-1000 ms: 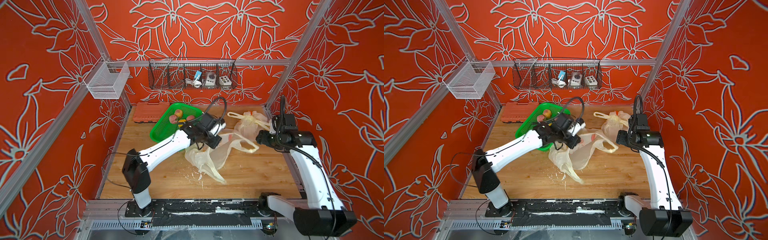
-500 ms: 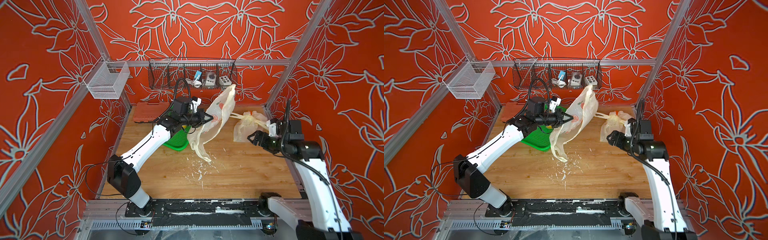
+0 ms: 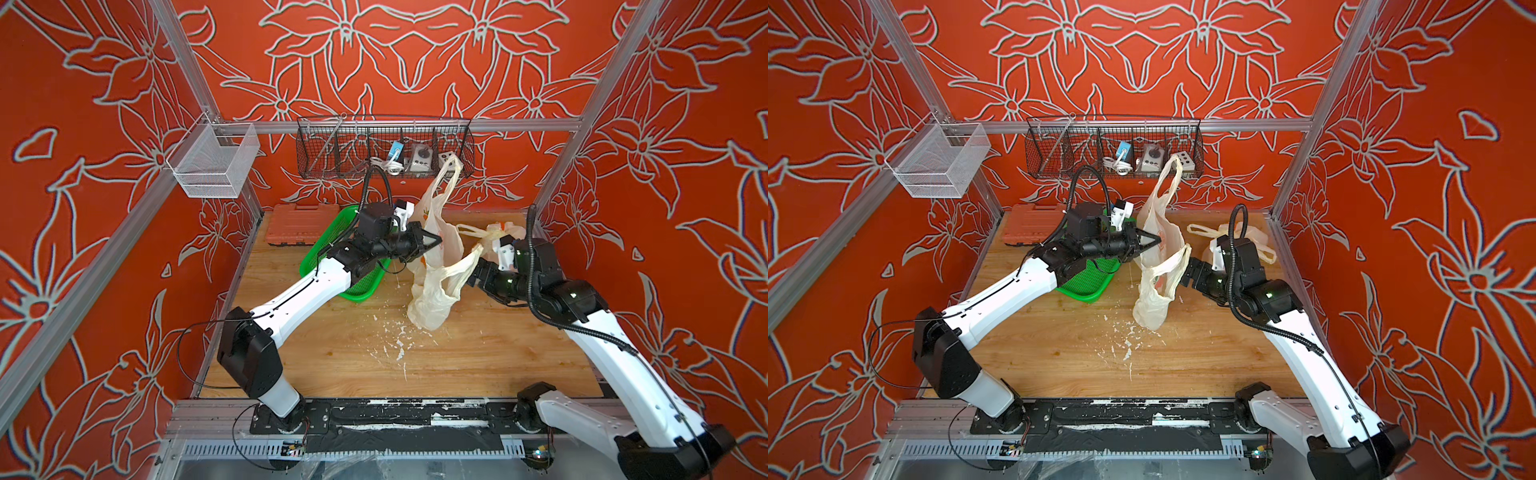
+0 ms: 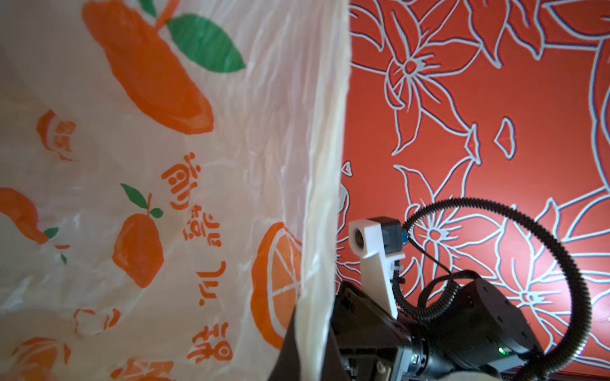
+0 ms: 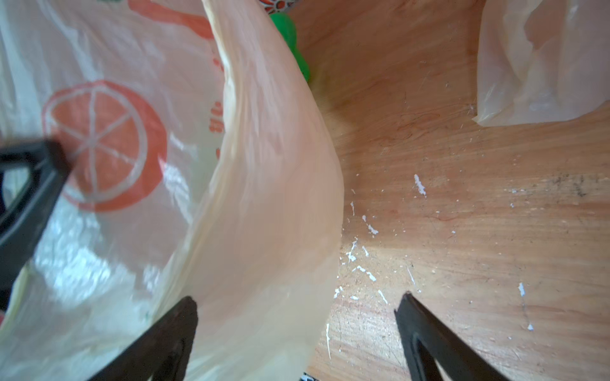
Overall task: Place the peach into a plastic bag & tie a knot
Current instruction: Pick up the plastic bag at the center of the board.
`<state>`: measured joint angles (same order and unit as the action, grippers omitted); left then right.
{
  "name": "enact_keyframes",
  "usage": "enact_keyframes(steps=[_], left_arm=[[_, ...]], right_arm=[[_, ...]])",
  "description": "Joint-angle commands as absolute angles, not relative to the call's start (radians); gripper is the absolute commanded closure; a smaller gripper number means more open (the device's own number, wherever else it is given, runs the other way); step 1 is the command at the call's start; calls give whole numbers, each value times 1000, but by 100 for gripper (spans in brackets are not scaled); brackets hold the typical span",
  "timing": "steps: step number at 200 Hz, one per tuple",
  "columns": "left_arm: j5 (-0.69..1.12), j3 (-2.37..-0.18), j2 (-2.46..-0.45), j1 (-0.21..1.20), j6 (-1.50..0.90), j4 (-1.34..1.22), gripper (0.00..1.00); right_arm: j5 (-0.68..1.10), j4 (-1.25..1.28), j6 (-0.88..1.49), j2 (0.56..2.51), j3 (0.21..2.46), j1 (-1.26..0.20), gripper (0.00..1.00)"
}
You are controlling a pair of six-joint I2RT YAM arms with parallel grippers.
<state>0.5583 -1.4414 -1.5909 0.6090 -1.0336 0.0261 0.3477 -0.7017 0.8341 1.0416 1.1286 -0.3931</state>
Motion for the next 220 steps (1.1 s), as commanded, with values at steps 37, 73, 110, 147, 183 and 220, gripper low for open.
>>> enact_keyframes(steps=[37,73,110,147,183,220], left_arm=[[559,-1415,-1538,617,-962,-14,100],[604,-1380,-1537,617,-934,-90,100],[656,-1364,-1558,622,-914,-140,100],[660,-1349,-1560,647,-887,-161,100],[665,-1326,-1554,654,-843,-155,100],[582,-1238,-1415,575,-704,52,100]], right_arm=[[364,-659,856,1055,1188,-298,8],[419,-760,802,1070,1232,-152,10],[451,-795,757,1141,1327,-199,9],[409,-773,751,1235,1343,-320,9],[306,-800,705,1333,1343,-385,27],[16,-843,579,1342,1252,-353,88]])
